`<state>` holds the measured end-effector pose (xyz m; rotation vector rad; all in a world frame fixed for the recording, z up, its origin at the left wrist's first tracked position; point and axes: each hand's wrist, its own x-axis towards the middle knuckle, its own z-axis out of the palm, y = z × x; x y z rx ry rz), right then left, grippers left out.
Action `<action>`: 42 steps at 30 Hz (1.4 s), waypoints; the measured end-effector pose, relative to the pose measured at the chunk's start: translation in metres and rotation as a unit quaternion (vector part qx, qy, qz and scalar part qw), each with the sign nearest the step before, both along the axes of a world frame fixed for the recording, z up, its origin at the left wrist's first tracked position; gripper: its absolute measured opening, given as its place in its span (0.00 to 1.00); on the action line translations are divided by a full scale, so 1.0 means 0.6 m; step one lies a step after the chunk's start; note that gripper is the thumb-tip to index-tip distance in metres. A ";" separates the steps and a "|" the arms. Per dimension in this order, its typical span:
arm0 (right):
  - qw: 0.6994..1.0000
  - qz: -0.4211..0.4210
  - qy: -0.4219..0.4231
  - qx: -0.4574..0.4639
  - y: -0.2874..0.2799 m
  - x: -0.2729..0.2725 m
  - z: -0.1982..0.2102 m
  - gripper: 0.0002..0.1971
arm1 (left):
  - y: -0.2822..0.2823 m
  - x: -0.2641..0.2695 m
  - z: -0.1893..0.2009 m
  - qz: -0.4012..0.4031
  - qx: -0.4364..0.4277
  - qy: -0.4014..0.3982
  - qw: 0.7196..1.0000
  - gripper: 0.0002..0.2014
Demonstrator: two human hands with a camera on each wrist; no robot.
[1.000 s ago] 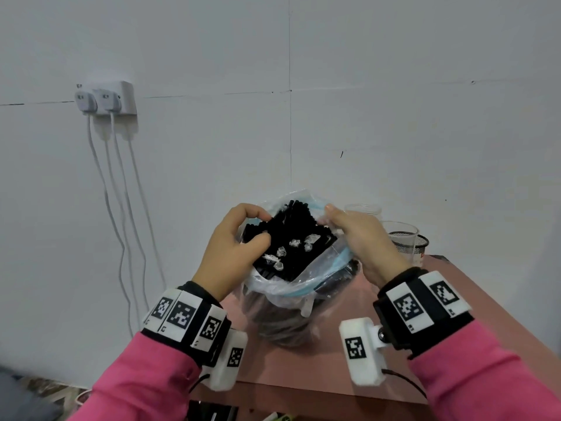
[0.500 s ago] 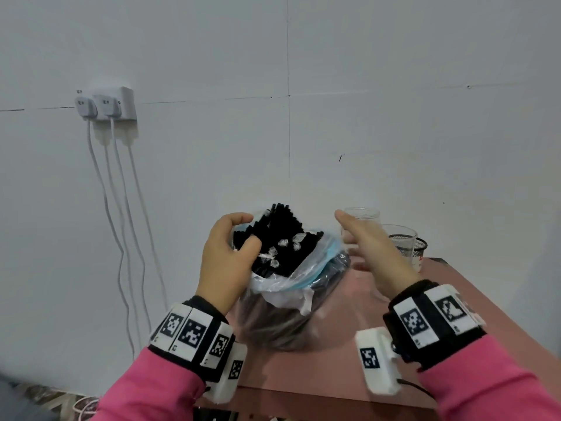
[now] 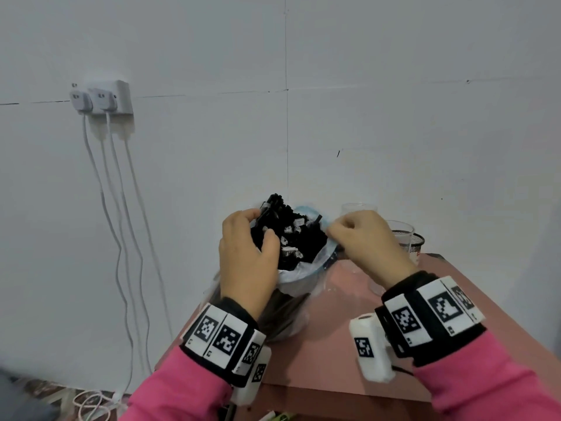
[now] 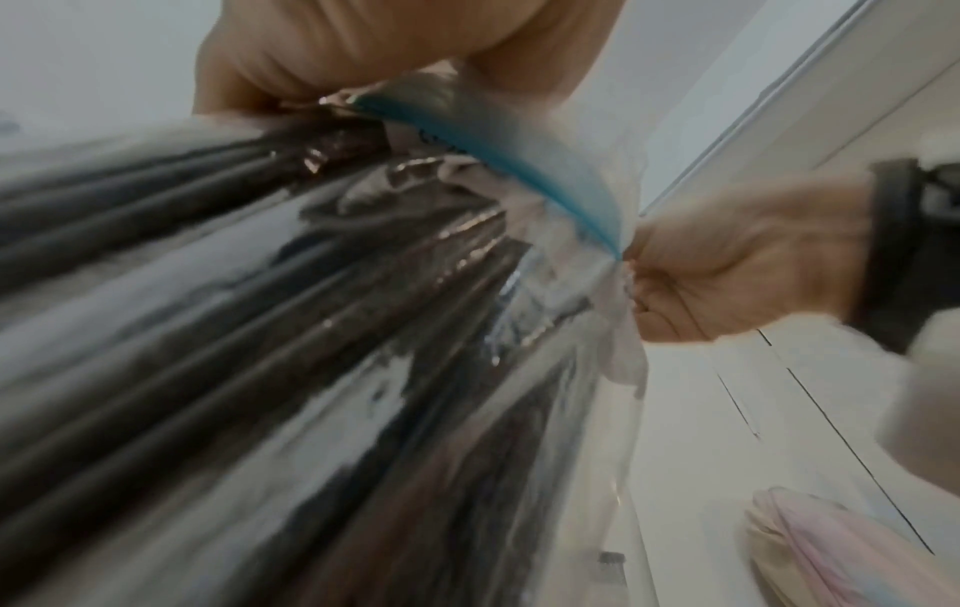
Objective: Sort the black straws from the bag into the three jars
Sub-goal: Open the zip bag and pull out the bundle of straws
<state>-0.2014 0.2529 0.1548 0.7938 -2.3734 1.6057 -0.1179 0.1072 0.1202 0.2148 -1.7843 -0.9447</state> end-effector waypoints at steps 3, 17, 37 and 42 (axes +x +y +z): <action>0.920 0.115 -0.286 -0.242 -0.005 -0.010 -0.024 0.11 | -0.013 0.001 0.007 -0.013 0.029 0.007 0.999 0.11; 0.977 0.055 -0.154 -0.140 0.008 0.021 -0.025 0.08 | -0.011 -0.003 -0.007 0.013 0.039 -0.034 0.999 0.17; 0.986 -0.045 -0.063 -0.148 -0.016 -0.038 -0.055 0.14 | -0.083 0.030 -0.033 -0.260 -0.098 -0.189 0.942 0.58; 0.893 0.049 -0.338 -0.292 -0.027 -0.051 -0.100 0.13 | -0.090 0.036 -0.043 -0.281 -0.139 -0.231 0.921 0.65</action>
